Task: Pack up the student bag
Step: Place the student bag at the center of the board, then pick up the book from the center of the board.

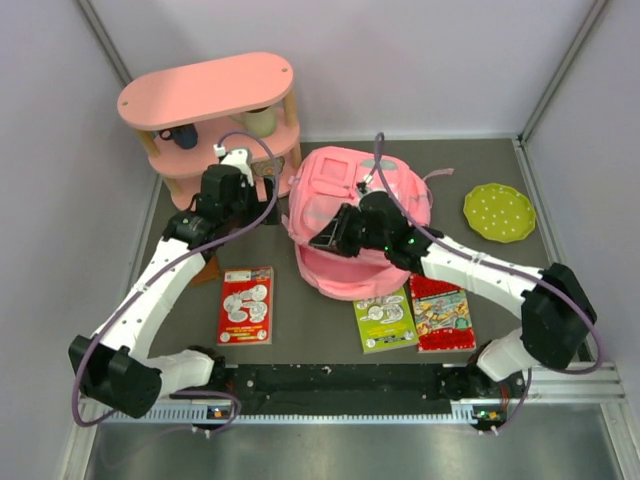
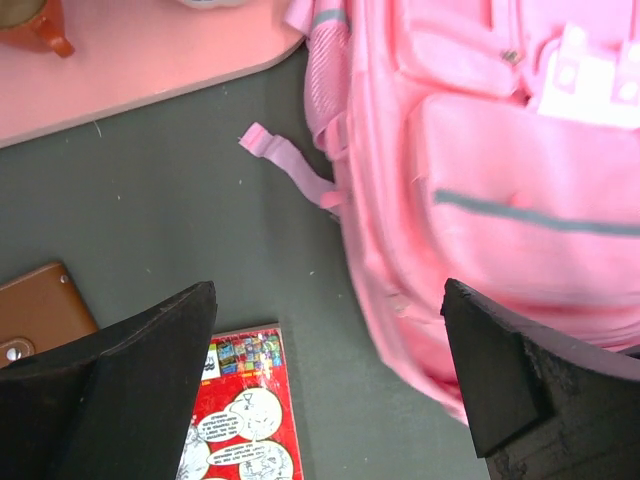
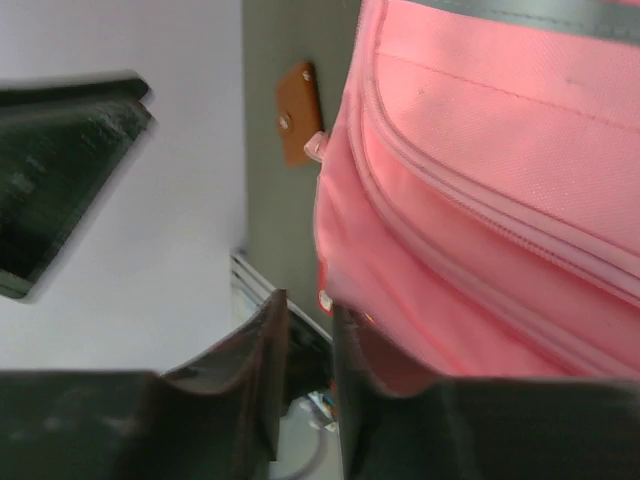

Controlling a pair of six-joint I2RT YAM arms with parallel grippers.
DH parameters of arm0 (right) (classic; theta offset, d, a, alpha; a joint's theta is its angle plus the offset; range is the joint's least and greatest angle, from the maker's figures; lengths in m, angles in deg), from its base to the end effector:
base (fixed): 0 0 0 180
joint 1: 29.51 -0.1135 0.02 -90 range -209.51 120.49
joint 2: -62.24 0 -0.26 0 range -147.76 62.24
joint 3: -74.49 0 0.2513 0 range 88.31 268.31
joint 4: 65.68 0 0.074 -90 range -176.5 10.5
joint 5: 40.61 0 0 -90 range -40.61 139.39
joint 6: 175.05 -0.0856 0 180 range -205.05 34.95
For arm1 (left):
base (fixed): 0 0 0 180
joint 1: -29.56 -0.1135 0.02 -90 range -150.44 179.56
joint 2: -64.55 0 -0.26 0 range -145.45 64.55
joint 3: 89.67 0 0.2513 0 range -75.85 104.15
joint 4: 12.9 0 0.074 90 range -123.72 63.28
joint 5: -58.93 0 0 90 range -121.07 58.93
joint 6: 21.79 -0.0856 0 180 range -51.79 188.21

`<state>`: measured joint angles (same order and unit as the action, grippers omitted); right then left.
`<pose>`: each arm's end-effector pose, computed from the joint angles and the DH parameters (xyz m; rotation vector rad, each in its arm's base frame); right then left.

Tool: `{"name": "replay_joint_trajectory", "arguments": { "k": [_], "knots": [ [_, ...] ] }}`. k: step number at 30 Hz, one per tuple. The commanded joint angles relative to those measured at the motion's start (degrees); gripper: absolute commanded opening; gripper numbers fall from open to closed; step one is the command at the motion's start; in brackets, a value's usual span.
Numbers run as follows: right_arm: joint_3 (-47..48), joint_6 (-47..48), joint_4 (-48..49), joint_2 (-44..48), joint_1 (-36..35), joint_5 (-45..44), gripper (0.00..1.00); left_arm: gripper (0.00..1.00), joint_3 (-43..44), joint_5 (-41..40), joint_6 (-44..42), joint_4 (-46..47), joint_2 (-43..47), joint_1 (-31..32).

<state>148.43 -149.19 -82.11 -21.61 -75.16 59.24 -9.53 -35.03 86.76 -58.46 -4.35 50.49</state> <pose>0.2563 0.2831 0.2585 0.2496 2.3035 1.2896 0.2865 -0.1033 0.3152 0.0055 2.1858 -0.3187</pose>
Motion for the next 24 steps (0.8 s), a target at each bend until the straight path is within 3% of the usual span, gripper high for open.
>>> {"name": "replay_joint_trajectory", "arguments": {
  "k": [1, 3, 6, 10, 11, 14, 17, 24],
  "knots": [
    [-1.8, 3.2, -1.8, 4.3, -3.7, -3.6, 0.43, 0.99, 3.0, 2.1, 0.1, -2.0, 1.1, -0.2],
    [-3.9, 7.6, -6.0, 11.8, -4.7, -9.6, 0.73, 0.99, 1.4, 3.3, 0.8, -1.4, 2.0, -0.2],
    [-5.6, 12.7, -15.6, 22.8, -4.6, -18.8, 0.84, 0.99, -2.1, 8.4, 1.2, 1.5, 3.7, -0.1],
    [-9.7, 16.4, -25.8, 33.9, -0.5, -25.5, 0.87, 0.99, -6.4, 11.1, 4.9, 5.9, 6.0, 2.6],
    [-10.5, 16.1, -30.4, 35.1, 2.3, -25.1, 0.87, 0.99, -6.4, 8.7, 5.2, 5.8, 6.0, 6.8],
    [-15.4, 17.1, -33.2, 38.0, 14.5, -16.8, 0.88, 0.99, -5.9, 1.1, 6.8, 3.8, 4.7, 17.4],
    [-18.2, 20.1, -33.1, 39.1, 20.1, -8.2, 0.88, 0.99, -8.6, 3.3, 12.8, 3.6, 4.4, 21.1],
    [-23.7, 21.2, -34.1, 38.4, 20.2, -2.4, 0.88, 0.99, -15.1, 4.5, 19.0, 6.2, 3.3, 30.5]
  ]
}}
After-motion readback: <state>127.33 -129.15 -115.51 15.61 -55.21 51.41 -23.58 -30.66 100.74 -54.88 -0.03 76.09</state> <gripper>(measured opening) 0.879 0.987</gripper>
